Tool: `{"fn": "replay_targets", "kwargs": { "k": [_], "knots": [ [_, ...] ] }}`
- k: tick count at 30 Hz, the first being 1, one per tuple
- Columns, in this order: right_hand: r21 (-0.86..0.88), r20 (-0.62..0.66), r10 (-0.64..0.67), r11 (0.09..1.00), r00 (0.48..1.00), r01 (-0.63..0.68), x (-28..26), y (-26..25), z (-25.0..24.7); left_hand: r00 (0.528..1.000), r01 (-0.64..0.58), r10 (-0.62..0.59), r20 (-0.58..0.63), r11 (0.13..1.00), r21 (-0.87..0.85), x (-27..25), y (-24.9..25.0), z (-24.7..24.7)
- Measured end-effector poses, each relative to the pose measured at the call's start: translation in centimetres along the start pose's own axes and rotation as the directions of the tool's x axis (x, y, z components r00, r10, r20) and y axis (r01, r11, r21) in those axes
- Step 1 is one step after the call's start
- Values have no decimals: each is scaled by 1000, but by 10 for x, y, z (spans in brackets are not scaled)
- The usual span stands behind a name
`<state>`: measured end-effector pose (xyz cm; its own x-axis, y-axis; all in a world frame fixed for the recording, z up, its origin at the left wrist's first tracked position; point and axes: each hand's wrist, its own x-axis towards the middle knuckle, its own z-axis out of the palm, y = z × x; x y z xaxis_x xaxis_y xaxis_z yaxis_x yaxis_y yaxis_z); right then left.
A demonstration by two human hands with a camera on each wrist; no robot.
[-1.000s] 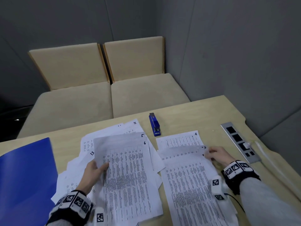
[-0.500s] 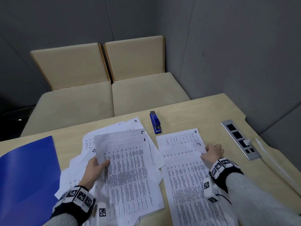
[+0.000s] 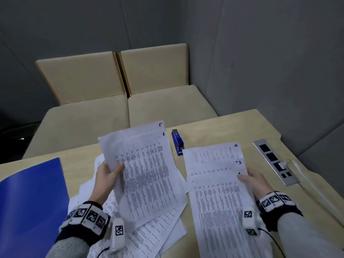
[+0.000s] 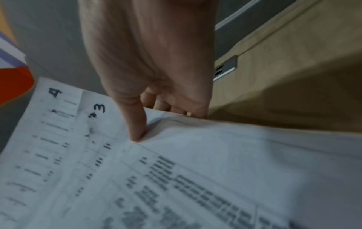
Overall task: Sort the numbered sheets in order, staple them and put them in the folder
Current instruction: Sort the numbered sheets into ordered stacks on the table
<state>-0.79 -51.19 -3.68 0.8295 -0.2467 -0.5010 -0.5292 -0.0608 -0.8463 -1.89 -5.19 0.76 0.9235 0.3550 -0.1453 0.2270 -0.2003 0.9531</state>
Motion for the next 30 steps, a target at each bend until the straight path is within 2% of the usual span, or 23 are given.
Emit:
{"fn": "replay_targets", "kwargs": {
  "k": [4, 7, 9, 11, 14, 17, 19, 23, 27, 30],
  "knots": [
    [248, 16, -21, 969, 1000, 16, 3, -7, -30, 999, 16, -16, 40, 1000, -16, 15, 20, 19],
    [454, -15, -1, 891, 1000, 8, 7, -10, -56, 992, 114, -113, 55, 993, -13, 22, 15, 40],
    [515, -3, 4, 857, 1000, -2, 1, -15, -64, 981, 183, -181, 65, 983, -18, 22, 4, 60],
    [482, 53, -2, 876, 999, -23, -2, -16, -64, 964, 246, -243, 104, 969, -17, 19, -8, 88],
    [331, 151, 13, 941, 988, -63, -8, -17, -46, 931, 329, -321, 173, 944, -23, 7, -12, 131],
    [164, 150, 69, 982, 986, -94, -4, -13, -25, 913, 380, -367, 179, 924, -46, 5, -13, 161],
    [91, 150, 102, 989, 983, -117, -3, -7, -15, 931, 337, -329, 160, 941, -20, 7, -17, 169],
    [34, 197, 150, 987, 969, -159, -2, 3, -4, 982, 117, -120, 144, 993, 35, 3, -5, 174],
    [9, 275, 161, 985, 948, -170, -1, 9, -8, 989, 24, -24, 147, 1000, 6, -1, 18, 175],
    [-2, 299, 171, 984, 939, -179, -2, 9, -11, 985, -158, 157, 75, 987, 7, -4, 33, 174]
  ]
}}
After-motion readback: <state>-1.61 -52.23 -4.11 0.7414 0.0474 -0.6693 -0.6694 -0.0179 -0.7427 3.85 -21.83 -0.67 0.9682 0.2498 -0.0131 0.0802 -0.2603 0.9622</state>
